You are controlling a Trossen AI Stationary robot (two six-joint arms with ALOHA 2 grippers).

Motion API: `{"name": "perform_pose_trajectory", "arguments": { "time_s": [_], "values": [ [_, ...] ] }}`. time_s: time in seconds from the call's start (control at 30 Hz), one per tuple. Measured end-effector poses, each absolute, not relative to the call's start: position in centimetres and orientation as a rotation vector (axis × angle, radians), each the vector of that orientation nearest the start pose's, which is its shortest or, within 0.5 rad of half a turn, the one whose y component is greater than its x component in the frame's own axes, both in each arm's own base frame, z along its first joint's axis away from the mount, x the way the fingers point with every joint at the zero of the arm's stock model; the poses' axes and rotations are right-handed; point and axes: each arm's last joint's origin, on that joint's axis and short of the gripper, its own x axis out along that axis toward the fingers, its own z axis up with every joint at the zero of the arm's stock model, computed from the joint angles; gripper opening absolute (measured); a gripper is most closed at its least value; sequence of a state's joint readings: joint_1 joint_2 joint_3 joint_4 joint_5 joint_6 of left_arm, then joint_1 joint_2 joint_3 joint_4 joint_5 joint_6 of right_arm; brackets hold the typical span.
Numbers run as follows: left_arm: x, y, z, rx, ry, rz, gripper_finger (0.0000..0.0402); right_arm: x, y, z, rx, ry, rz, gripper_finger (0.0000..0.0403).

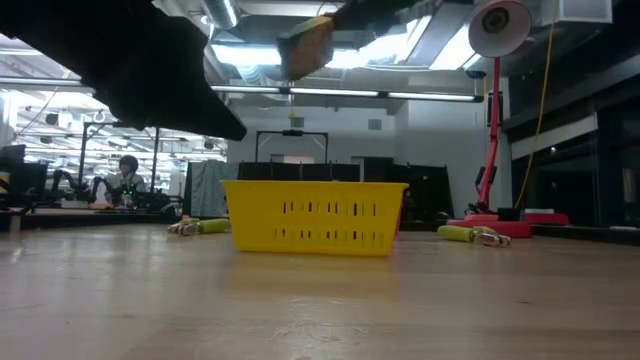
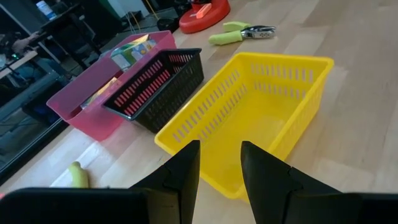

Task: Pick & Place School Supplies
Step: Put the yellow crayon box into the red bin

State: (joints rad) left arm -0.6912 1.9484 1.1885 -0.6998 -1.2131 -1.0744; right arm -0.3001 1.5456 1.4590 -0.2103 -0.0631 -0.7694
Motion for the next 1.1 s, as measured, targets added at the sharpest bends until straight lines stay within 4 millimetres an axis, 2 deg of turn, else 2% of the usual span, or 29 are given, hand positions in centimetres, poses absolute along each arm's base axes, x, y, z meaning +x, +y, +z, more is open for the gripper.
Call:
{"name": "perform_pose_trajectory", "arguments": {
  "time_s": [0.23, 0.4, 0.7, 1.1],
  "values": [
    [28.3, -19.9, 14.6, 0.199, 0.482, 0.754, 0.0114, 35.2, -15.5, 35.2, -0.625, 0.356, -0.158, 0.0],
    [28.3, -19.9, 14.6, 0.199, 0.482, 0.753, 0.0114, 36.4, -17.9, 32.0, -0.591, 0.434, -0.158, 0.0],
    [28.1, -20.3, 14.6, 0.182, 0.475, 0.741, 0.0114, 38.2, -20.2, 26.4, -0.601, 0.597, -0.159, 0.0],
    [27.4, -21.6, 14.6, 0.131, 0.443, 0.705, 0.0114, 37.1, -22.4, 23.6, -0.515, 0.749, -0.159, 0.0003]
  ]
}}
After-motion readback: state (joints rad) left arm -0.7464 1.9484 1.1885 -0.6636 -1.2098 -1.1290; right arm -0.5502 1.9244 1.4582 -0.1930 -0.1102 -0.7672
